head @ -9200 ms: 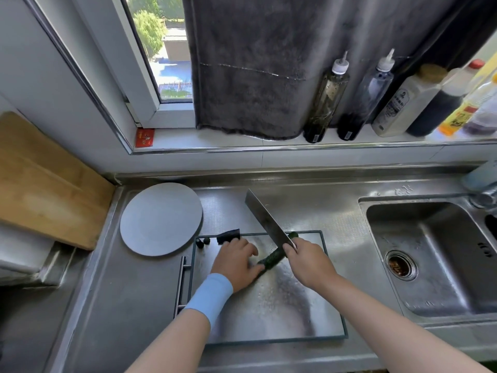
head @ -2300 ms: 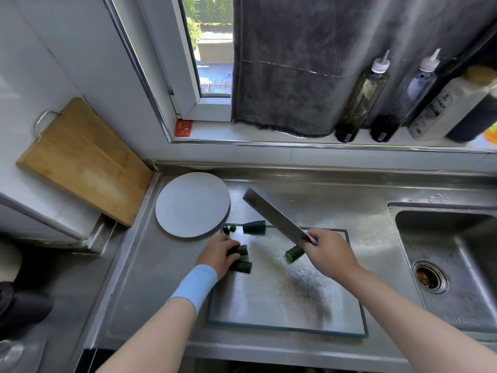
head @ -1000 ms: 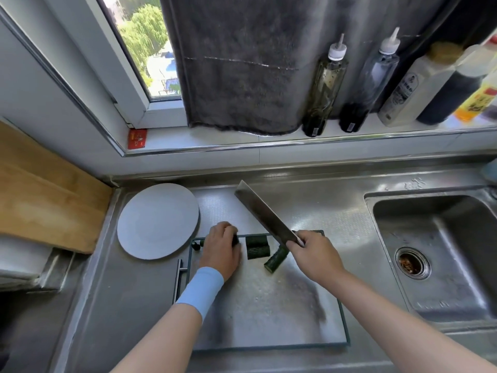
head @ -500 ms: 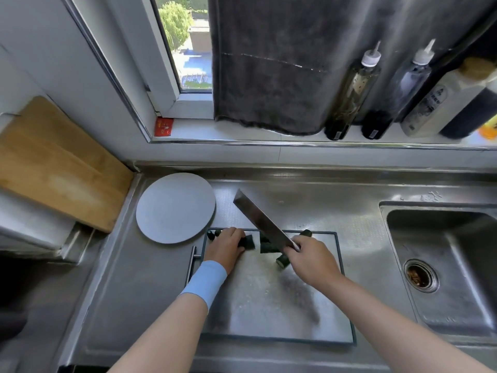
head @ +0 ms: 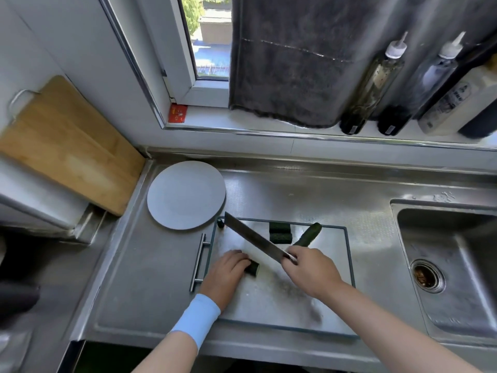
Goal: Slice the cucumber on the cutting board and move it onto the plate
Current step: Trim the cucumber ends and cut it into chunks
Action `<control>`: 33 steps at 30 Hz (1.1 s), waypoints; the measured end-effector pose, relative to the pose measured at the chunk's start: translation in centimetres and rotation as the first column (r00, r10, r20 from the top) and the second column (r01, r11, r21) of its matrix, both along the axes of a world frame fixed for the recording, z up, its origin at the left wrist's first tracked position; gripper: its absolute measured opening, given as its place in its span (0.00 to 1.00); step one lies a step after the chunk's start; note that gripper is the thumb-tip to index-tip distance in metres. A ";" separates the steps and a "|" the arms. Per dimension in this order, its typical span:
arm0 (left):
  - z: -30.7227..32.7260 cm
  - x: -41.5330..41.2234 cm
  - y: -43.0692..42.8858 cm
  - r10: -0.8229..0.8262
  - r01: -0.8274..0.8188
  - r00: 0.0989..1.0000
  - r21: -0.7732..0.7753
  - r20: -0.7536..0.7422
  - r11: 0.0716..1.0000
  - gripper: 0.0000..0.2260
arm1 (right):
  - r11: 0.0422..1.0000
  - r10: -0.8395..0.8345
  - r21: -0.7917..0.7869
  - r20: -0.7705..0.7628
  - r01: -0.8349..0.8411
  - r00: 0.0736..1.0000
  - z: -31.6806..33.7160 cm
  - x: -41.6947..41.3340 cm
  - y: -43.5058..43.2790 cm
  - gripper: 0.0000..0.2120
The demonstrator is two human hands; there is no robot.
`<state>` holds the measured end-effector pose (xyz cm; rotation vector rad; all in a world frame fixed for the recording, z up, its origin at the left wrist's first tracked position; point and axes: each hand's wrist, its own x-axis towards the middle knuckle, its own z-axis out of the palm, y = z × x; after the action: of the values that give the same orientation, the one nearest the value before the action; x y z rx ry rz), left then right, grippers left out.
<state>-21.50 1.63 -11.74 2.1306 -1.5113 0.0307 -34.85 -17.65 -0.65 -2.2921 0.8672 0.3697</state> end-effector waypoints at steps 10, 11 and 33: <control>-1.2 -2.2 -0.4 0.152 -0.146 0.980 0.060 -0.128 0.988 0.21 | 0.993 0.096 -0.063 -0.095 -0.102 0.991 -1.9 0.1 1.7 0.09; -1.3 -2.2 -0.6 0.149 -0.144 0.981 0.055 -0.121 0.988 0.20 | 0.993 0.095 -0.062 -0.101 -0.101 0.990 -2.1 0.1 1.8 0.09; -2.6 -1.9 -0.8 0.073 -0.070 0.997 -0.145 0.015 0.987 0.18 | 0.982 0.168 -0.065 -0.136 -0.178 0.976 -1.5 1.1 2.1 0.10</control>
<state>-23.44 0.85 -14.39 2.0730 -1.3989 0.1819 -33.78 -15.55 -2.18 -2.4452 0.7583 0.5771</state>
